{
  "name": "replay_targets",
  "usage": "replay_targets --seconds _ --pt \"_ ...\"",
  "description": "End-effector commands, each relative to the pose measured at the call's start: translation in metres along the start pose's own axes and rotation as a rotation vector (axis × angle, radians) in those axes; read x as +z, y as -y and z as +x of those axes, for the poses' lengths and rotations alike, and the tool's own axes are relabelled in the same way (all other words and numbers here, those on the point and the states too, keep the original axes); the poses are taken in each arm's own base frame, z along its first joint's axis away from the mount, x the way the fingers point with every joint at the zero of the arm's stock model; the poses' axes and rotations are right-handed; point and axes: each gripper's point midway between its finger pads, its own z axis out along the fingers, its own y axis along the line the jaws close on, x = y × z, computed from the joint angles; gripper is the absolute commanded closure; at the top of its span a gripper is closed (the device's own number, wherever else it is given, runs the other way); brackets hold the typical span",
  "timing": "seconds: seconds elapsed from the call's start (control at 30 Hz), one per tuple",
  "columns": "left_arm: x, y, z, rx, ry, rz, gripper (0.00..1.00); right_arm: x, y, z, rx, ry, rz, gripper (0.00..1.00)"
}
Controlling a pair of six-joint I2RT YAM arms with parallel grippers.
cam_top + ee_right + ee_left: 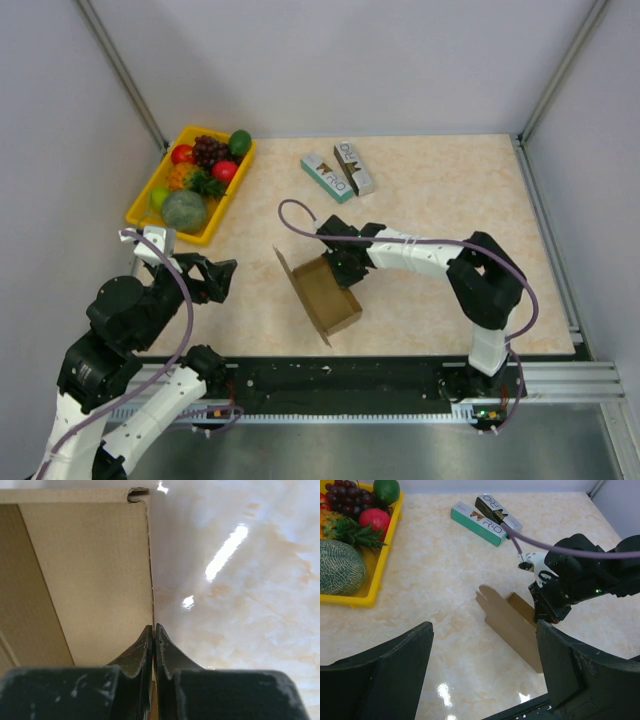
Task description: Fold the paper box
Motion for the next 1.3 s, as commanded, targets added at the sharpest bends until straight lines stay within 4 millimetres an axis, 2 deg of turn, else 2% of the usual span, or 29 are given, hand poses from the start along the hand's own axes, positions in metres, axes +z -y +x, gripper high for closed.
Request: replay_targets --seconds 0.0,0.1,0.17,0.3,0.4,0.43,0.47,0.5,0.53,0.57,0.6,0.67,0.7,0.73,0.8,0.83,0.87,0.9,0.93,0.97,1.0,1.03,1.07,1.1,1.13,1.17,1.2,1.23,1.27 --pt "-0.004 0.006 -0.017 0.029 0.061 0.036 0.12 -0.011 0.042 -0.025 0.385 0.099 0.117 1.00" --pt "-0.001 0.010 -0.014 0.034 0.056 0.057 0.12 -0.018 0.071 -0.023 0.639 0.182 0.229 1.00" --pt "0.002 0.013 -0.011 0.031 0.054 0.074 0.12 -0.026 0.081 -0.025 0.812 0.251 0.273 1.00" --pt "0.009 0.014 0.001 -0.017 0.026 0.075 0.12 -0.033 0.095 -0.016 1.096 0.319 0.314 0.99" --pt "0.022 0.003 0.030 -0.148 -0.044 -0.010 0.13 -0.032 0.095 -0.008 1.305 0.350 0.304 0.96" --pt "0.030 -0.001 0.052 -0.179 -0.096 -0.039 0.13 -0.033 0.094 -0.008 1.339 0.362 0.302 0.95" --pt "0.034 -0.001 0.064 -0.243 -0.128 -0.054 0.13 -0.034 0.093 -0.011 1.398 0.386 0.292 0.92" --pt "0.039 -0.002 0.077 -0.270 -0.167 -0.071 0.12 -0.037 0.093 -0.017 1.413 0.414 0.287 0.83" --pt "0.044 -0.004 0.100 -0.316 -0.226 -0.100 0.12 -0.037 0.088 -0.020 1.412 0.417 0.276 0.80" --pt "0.047 -0.004 0.111 -0.339 -0.258 -0.109 0.12 -0.037 0.084 -0.022 1.421 0.417 0.264 0.73" --pt "0.052 -0.005 0.127 -0.359 -0.295 -0.119 0.12 -0.038 0.080 -0.025 1.422 0.417 0.248 0.56" --pt "0.058 0.002 0.137 -0.415 -0.318 -0.099 0.12 -0.039 0.074 -0.027 1.382 0.417 0.230 0.45" --pt "0.062 0.004 0.142 -0.436 -0.319 -0.093 0.12 -0.039 0.071 -0.026 1.361 0.407 0.223 0.34" --pt "0.064 0.007 0.143 -0.479 -0.315 -0.086 0.12 -0.046 0.064 -0.035 1.338 0.425 0.164 0.32" --pt "0.071 0.017 0.148 -0.525 -0.317 -0.034 0.15 -0.054 0.058 -0.029 1.158 0.425 0.142 0.28" --pt "0.074 0.022 0.151 -0.559 -0.325 -0.018 0.18 -0.075 0.053 -0.042 1.103 0.496 0.062 0.28" --pt "0.077 0.025 0.152 -0.576 -0.323 -0.002 0.21 -0.087 0.056 -0.041 0.943 0.533 0.054 0.28" --pt "0.077 0.035 0.168 -0.596 -0.386 0.042 0.27 -0.085 0.062 -0.025 0.863 0.536 0.063 0.28" --pt "0.083 0.044 0.164 -0.622 -0.373 0.094 0.30 -0.092 0.067 -0.023 0.797 0.559 0.048 0.28" --pt "0.085 0.049 0.170 -0.630 -0.391 0.127 0.34 -0.118 0.079 -0.025 0.727 0.615 0.014 0.28" --pt "0.089 0.050 0.189 -0.641 -0.438 0.129 0.37 -0.115 0.087 -0.013 0.687 0.601 0.011 0.30" --pt "0.092 0.063 0.184 -0.675 -0.435 0.203 0.41 -0.122 0.094 -0.013 0.659 0.610 -0.009 0.30" --pt "0.094 0.067 0.189 -0.691 -0.450 0.220 0.44 -0.132 0.095 -0.013 0.583 0.614 -0.065 0.30" --pt "0.098 0.067 0.205 -0.709 -0.491 0.215 0.49 -0.133 0.119 -0.012 0.606 0.621 -0.048 0.32" --pt "0.098 0.073 0.207 -0.740 -0.513 0.237 0.54 -0.135 0.130 -0.012 0.605 0.621 -0.053 0.33" --pt "0.103 0.078 0.202 -0.756 -0.493 0.269 0.55 -0.137 0.129 -0.012 0.562 0.607 -0.112 0.35" --pt "0.107 0.078 0.215 -0.779 -0.531 0.252 0.57 -0.140 0.154 -0.016 0.605 0.622 -0.093 0.45" --pt "0.108 0.080 0.221 -0.833 -0.555 0.241 0.58 -0.141 0.161 -0.018 0.605 0.628 -0.105 0.53" --pt "0.115 0.090 0.203 -0.860 -0.488 0.324 0.62 -0.140 0.165 -0.022 0.608 0.630 -0.132 0.58"
